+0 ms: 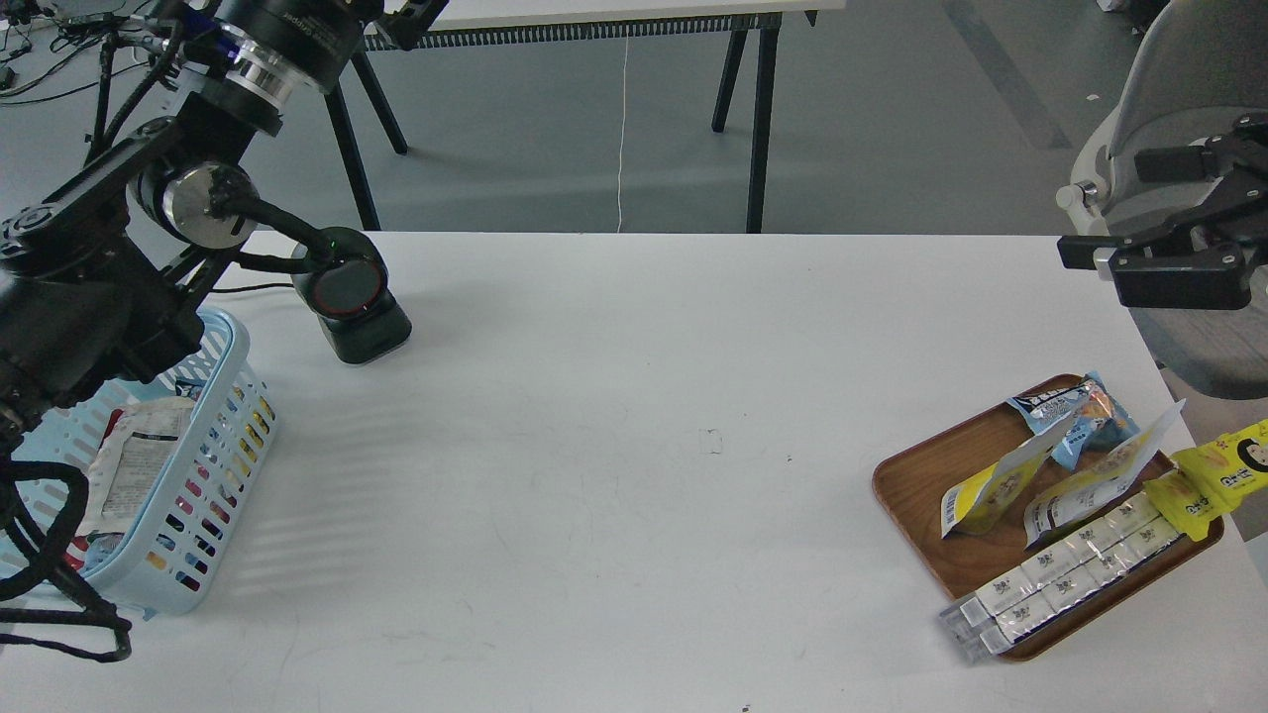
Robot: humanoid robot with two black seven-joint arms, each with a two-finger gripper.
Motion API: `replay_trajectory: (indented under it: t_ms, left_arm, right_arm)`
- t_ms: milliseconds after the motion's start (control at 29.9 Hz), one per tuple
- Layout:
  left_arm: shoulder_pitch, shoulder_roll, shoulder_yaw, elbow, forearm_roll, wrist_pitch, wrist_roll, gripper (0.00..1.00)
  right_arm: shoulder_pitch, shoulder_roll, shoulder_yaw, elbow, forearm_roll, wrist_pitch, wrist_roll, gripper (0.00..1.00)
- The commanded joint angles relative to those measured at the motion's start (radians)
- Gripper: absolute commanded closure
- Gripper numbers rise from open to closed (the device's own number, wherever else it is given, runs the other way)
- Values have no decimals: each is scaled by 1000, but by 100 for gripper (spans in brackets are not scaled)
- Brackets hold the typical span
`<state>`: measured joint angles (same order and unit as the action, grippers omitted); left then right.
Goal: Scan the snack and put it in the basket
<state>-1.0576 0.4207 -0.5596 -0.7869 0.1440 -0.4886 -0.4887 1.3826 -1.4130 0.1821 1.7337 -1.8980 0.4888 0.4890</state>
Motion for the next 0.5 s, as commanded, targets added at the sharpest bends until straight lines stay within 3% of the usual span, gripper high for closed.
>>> replay_trajectory:
  t_ms: [0,201,468]
  left_arm:
    - [2,3,1,0,0,0,0,0]
    - [2,10,-5,-2,-1,0,0,0]
    - [1,-31,-5,-14,0,0,0,0]
  right_arm:
    - [-37,8,-12,-34,-52,0,0,1]
    - [-25,166,13,-326,-35,0,0,1]
    - [-27,333,141,-830,72,0,0,1]
